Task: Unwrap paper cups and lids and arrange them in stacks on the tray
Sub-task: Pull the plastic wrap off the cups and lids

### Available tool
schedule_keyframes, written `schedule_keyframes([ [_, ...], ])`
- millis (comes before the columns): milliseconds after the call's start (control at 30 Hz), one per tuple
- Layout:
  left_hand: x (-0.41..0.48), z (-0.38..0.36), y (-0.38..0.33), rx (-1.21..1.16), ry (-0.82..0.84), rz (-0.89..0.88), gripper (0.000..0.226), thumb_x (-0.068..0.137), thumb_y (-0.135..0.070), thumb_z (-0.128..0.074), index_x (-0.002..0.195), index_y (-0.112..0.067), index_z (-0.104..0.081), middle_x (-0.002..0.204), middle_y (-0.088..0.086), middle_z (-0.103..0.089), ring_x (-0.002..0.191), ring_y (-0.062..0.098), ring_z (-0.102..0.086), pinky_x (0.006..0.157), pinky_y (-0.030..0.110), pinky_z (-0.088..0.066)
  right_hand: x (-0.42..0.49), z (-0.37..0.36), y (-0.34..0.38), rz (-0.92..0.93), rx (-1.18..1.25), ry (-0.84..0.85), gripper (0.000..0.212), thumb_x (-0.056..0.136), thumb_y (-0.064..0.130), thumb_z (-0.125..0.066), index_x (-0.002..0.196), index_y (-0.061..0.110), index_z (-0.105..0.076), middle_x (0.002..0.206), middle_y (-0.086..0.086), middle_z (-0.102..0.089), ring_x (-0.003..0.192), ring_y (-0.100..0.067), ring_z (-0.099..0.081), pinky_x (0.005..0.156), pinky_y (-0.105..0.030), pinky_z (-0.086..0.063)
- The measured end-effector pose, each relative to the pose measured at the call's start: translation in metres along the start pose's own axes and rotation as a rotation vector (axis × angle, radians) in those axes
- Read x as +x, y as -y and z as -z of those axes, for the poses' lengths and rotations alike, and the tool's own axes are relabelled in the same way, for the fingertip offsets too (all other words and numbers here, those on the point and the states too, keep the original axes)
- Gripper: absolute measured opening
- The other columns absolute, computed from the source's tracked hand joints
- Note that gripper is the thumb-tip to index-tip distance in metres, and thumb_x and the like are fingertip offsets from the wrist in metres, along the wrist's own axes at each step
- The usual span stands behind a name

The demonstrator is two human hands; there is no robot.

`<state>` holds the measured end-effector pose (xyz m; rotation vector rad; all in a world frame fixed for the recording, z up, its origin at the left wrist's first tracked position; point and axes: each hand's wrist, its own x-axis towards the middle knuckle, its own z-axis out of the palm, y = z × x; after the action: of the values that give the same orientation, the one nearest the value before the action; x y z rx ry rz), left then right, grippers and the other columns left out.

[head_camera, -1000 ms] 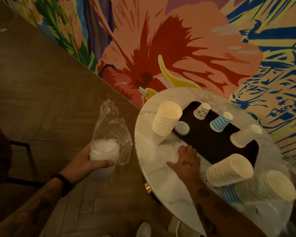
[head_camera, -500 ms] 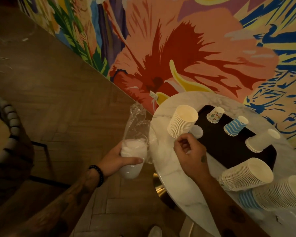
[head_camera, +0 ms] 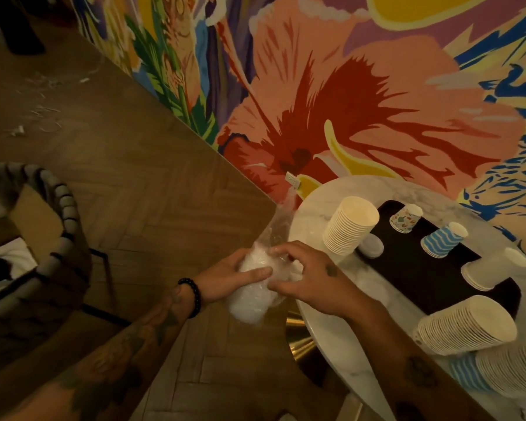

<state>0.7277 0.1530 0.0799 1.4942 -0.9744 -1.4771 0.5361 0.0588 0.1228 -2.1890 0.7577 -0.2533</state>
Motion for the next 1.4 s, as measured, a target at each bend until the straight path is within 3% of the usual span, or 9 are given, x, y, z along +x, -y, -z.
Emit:
schedule_keyframes([
  [100,0.0,0.006,0.005,0.035,0.026,0.037,0.074,0.07,-0.037,-0.086,0.134,-0.03,-0.049,0.126,-0.004,-0.065,0.11,0.014,-0.067,0.094,0.04,-0.057,0.001,0.0,0.001,-0.041,0.032,-0.047,0.051,0.081,0.034,-0.081,0.126,0.039,-0.057,0.121,0.018,-0.058,0.103,0.013,-0.053,0.076,-0.005,-0.046],
  [267,0.001,0.009,0.011,-0.032,0.008,0.028,0.079,0.056,-0.041,-0.094,0.125,-0.028,-0.058,0.122,0.0,-0.067,0.108,0.019,-0.069,0.092,0.049,-0.057,-0.002,0.015,0.001,-0.139,0.287,0.106,0.047,0.08,0.02,-0.066,0.119,0.045,-0.065,0.109,0.027,-0.064,0.095,-0.003,-0.063,0.073,-0.019,-0.052],
  [367,0.0,0.011,0.013,-0.163,0.047,0.042,0.079,0.059,-0.05,-0.09,0.129,-0.028,-0.061,0.122,0.007,-0.07,0.111,0.03,-0.068,0.097,0.059,-0.051,-0.003,0.025,-0.004,-0.203,0.468,0.147,0.055,0.085,0.0,-0.057,0.121,0.039,-0.072,0.131,0.015,-0.061,0.106,-0.019,-0.066,0.077,-0.035,-0.06],
  [433,0.001,0.013,0.014,-0.187,0.107,0.069,0.074,0.068,-0.048,-0.086,0.134,-0.03,-0.059,0.125,0.008,-0.068,0.114,0.032,-0.066,0.1,0.06,-0.049,-0.003,0.027,-0.009,-0.233,0.514,0.188,0.058,0.089,-0.008,-0.054,0.122,0.035,-0.072,0.139,0.008,-0.056,0.103,-0.028,-0.069,0.07,-0.034,-0.059],
  [600,0.003,0.011,0.008,-0.097,0.09,0.082,0.072,0.061,-0.044,-0.087,0.126,-0.022,-0.061,0.123,0.006,-0.068,0.108,0.027,-0.069,0.094,0.053,-0.055,-0.003,0.023,-0.015,-0.224,0.51,0.175,0.044,0.089,0.004,-0.071,0.123,0.031,-0.068,0.124,0.002,-0.063,0.093,-0.029,-0.071,0.064,-0.033,-0.058],
  [800,0.006,0.01,0.003,-0.046,-0.028,0.058,0.072,0.053,-0.05,-0.089,0.113,-0.021,-0.059,0.12,0.005,-0.067,0.101,0.026,-0.071,0.086,0.05,-0.059,-0.004,0.021,-0.018,-0.252,0.472,0.114,0.041,0.088,0.025,-0.066,0.127,0.039,-0.065,0.12,0.008,-0.067,0.104,-0.015,-0.067,0.082,-0.029,-0.056],
  [1000,0.006,0.01,0.001,-0.125,0.052,0.091,0.069,0.064,-0.034,-0.089,0.125,-0.029,-0.058,0.125,0.003,-0.066,0.108,0.025,-0.069,0.092,0.053,-0.056,-0.001,0.023,-0.018,-0.248,0.476,0.075,0.036,0.096,0.023,-0.065,0.121,0.049,-0.065,0.126,0.013,-0.065,0.117,-0.012,-0.062,0.093,-0.035,-0.058],
  [1133,0.007,0.012,0.002,-0.106,0.087,0.073,0.081,0.055,-0.022,-0.085,0.129,-0.029,-0.054,0.129,0.006,-0.061,0.113,0.026,-0.065,0.09,0.045,-0.058,-0.001,0.026,-0.019,-0.269,0.496,0.099,0.032,0.1,0.029,-0.06,0.129,0.042,-0.062,0.124,0.017,-0.067,0.116,-0.008,-0.063,0.096,-0.044,-0.057],
  [1400,0.01,0.004,-0.004,-0.061,-0.009,0.031,0.07,0.061,-0.028,-0.086,0.124,-0.03,-0.057,0.123,-0.001,-0.066,0.108,0.019,-0.068,0.093,0.046,-0.057,-0.001,0.024,-0.027,-0.305,0.548,0.028,0.026,0.099,0.031,-0.059,0.124,0.034,-0.066,0.119,0.013,-0.07,0.115,-0.011,-0.064,0.095,-0.047,-0.057],
])
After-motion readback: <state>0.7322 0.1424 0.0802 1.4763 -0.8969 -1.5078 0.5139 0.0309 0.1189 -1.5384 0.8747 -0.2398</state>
